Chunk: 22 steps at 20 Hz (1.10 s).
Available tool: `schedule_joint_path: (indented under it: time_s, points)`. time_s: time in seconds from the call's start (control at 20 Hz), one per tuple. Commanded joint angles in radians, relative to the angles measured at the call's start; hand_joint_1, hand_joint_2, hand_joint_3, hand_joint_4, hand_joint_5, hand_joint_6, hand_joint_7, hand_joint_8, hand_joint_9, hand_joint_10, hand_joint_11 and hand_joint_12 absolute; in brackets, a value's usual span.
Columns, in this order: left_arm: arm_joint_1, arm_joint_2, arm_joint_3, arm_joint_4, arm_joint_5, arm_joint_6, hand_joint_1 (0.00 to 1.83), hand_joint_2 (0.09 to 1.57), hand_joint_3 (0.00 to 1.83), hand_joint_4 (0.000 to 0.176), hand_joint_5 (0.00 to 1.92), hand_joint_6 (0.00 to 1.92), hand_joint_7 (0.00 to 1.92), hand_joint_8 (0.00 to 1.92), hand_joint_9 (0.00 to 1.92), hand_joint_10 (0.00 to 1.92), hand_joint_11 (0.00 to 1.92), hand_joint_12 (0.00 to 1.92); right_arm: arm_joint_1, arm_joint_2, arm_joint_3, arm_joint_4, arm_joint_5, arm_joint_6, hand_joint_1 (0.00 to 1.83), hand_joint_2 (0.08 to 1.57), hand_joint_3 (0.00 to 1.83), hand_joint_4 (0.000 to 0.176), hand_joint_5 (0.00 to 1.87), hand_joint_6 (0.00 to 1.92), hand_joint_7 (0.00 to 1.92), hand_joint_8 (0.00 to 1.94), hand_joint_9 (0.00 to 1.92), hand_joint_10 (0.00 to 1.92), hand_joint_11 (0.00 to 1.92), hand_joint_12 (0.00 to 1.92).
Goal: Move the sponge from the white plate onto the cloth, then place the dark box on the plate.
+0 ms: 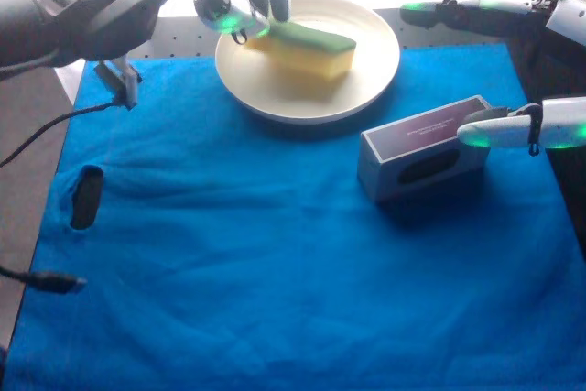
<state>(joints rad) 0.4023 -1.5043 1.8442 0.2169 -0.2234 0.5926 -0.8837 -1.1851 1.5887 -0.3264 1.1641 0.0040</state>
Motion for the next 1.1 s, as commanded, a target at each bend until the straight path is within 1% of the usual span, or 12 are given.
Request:
schedule_joint_path:
  time_s: [0.0,0.15,0.35,0.4,0.45,0.5,0.55,0.65,0.7,0.95,1.0,1.05]
  points:
    - [-0.006,0.007,0.0,-0.008,-0.109,-0.003,1.22,1.17,0.0,0.0,0.94,0.88,0.84,1.38,0.84,1.09,0.73,1.41,0.01,0.0,-0.003,0.057,0.11,0.012,0.7,1.06,0.0,0.136,0.24,0.0,0.15,0.01,0.09,0.01,0.11,0.04]
    - [-0.006,0.013,-0.01,0.007,-0.11,-0.003,1.21,1.16,0.0,0.0,0.94,0.92,0.85,1.33,0.8,1.01,0.62,1.36,0.01,0.0,-0.005,0.057,0.11,0.012,0.65,1.07,0.0,0.099,0.24,0.0,0.17,0.01,0.11,0.01,0.11,0.04]
    - [-0.007,0.024,-0.038,0.043,-0.125,-0.002,1.2,1.17,0.0,0.0,0.95,0.92,0.81,1.36,0.75,1.03,0.63,1.41,0.009,0.0,-0.006,0.057,0.11,0.012,0.67,1.07,0.0,0.119,0.24,0.0,0.17,0.0,0.1,0.0,0.1,0.03]
    - [-0.009,0.025,-0.041,0.044,-0.133,-0.002,1.11,1.15,0.0,0.0,0.91,1.06,0.68,0.79,0.68,0.84,0.53,1.27,0.008,0.0,-0.006,0.057,0.11,0.012,0.66,1.07,0.0,0.116,0.24,0.0,0.17,0.0,0.1,0.0,0.09,0.03]
    - [-0.01,0.027,-0.043,0.044,-0.136,-0.002,1.03,1.06,0.0,0.038,0.57,0.37,0.56,0.29,0.58,0.42,0.27,1.03,0.008,0.0,-0.006,0.057,0.11,0.012,0.64,1.07,0.0,0.127,0.23,0.0,0.16,0.0,0.1,0.0,0.1,0.03]
    - [-0.011,0.032,-0.046,0.044,-0.139,-0.002,1.01,1.0,0.0,0.054,0.5,0.1,0.5,0.08,0.51,0.17,0.13,0.9,0.008,0.0,-0.006,0.057,0.11,0.012,0.64,1.07,0.0,0.128,0.23,0.0,0.16,0.0,0.09,0.0,0.1,0.03]
    - [-0.011,0.035,-0.047,0.044,-0.138,-0.003,1.01,0.96,0.0,0.099,0.37,0.02,0.35,0.02,0.33,0.04,0.03,0.67,0.008,0.0,-0.007,0.057,0.11,0.012,0.65,1.07,0.0,0.128,0.22,0.0,0.15,0.0,0.08,0.0,0.09,0.02]
    - [-0.01,0.039,-0.047,0.05,-0.12,-0.002,0.82,0.92,0.0,0.132,0.26,0.0,0.24,0.0,0.23,0.0,0.0,0.6,0.008,0.0,-0.007,0.057,0.11,0.012,0.66,1.09,0.01,0.107,0.21,0.0,0.15,0.0,0.1,0.01,0.1,0.03]
    - [-0.009,0.038,-0.044,0.059,-0.106,-0.002,0.81,0.89,0.0,0.106,0.27,0.0,0.27,0.0,0.25,0.0,0.02,0.64,0.008,0.0,-0.008,0.057,0.11,0.012,0.65,1.07,0.0,0.107,0.22,0.0,0.16,0.01,0.11,0.01,0.12,0.03]
    - [-0.012,0.009,-0.02,0.168,-0.004,-0.002,0.82,0.91,0.01,0.147,0.2,0.0,0.25,0.0,0.23,0.0,0.0,0.71,0.008,-0.004,0.0,0.057,0.11,0.012,0.62,1.07,0.0,0.12,0.23,0.0,0.16,0.0,0.1,0.0,0.12,0.03]
    - [-0.013,0.001,-0.014,0.184,0.012,-0.002,0.81,0.92,0.01,0.136,0.21,0.0,0.25,0.0,0.24,0.0,0.0,0.77,0.008,-0.006,0.002,0.057,0.11,0.012,0.62,1.07,0.0,0.114,0.23,0.0,0.16,0.0,0.1,0.0,0.12,0.03]
    - [-0.012,-0.012,-0.002,0.198,0.027,-0.002,0.82,0.93,0.0,0.152,0.21,0.0,0.24,0.0,0.25,0.0,0.0,0.86,0.008,-0.006,0.002,0.057,0.11,0.012,0.64,1.06,0.0,0.105,0.23,0.0,0.17,0.0,0.11,0.0,0.12,0.02]
